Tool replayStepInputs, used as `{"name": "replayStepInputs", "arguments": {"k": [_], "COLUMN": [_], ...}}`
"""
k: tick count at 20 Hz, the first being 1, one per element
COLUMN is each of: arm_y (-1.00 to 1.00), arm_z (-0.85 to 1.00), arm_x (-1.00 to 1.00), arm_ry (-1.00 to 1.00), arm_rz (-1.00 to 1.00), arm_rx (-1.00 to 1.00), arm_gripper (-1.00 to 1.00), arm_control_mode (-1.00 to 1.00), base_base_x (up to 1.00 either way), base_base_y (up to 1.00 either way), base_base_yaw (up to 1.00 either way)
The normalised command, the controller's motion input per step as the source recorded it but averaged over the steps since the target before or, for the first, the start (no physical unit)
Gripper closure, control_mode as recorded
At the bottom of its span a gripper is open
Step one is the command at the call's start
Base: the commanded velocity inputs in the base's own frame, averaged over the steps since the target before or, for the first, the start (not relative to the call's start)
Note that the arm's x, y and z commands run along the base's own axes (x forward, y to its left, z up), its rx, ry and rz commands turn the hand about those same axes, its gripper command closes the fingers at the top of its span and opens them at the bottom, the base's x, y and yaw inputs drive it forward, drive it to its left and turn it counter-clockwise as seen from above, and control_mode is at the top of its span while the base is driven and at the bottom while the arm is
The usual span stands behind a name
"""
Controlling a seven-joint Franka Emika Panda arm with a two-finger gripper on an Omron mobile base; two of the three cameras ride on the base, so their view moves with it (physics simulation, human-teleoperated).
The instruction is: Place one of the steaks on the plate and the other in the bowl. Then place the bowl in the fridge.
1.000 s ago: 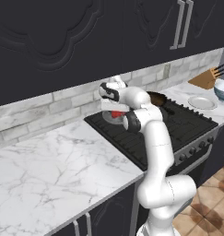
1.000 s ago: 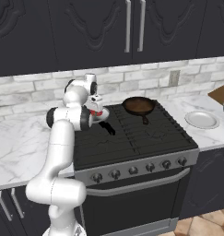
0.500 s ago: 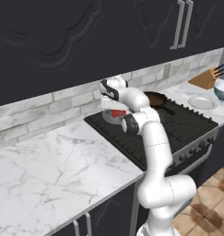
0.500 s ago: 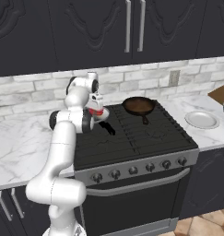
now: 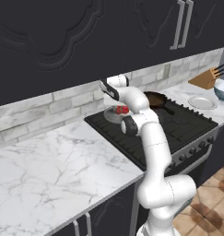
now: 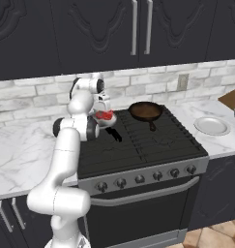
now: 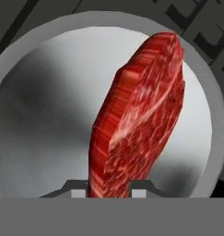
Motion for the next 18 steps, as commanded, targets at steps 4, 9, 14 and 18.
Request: {"name": "replayStepInputs", "arguments": {"k": [4, 9, 14, 18], "arm_y": [-0.13, 0.06, -0.03, -0.11], "arm_z": [0.00, 0.00, 0.00, 0.01], "arm_x": [0.00, 0.00, -0.03, -0.03], "arm_ry": [-0.17, -0.04, 0.00, 0.00], "arm_rz": [0.04, 0.11, 0.15, 0.16], "arm_rx": [-0.12, -0.13, -0.07, -0.13], "arm_gripper": [1.00, 1.00, 1.00, 1.00], "arm_control_mode": [-1.00, -1.00, -1.00, -1.00], "base_base_x": [0.00, 0.00, 0.00, 0.00], "base_base_y": [0.00, 0.00, 0.00, 0.00], "base_base_yaw": [0.00, 0.00, 0.00, 0.00]}}
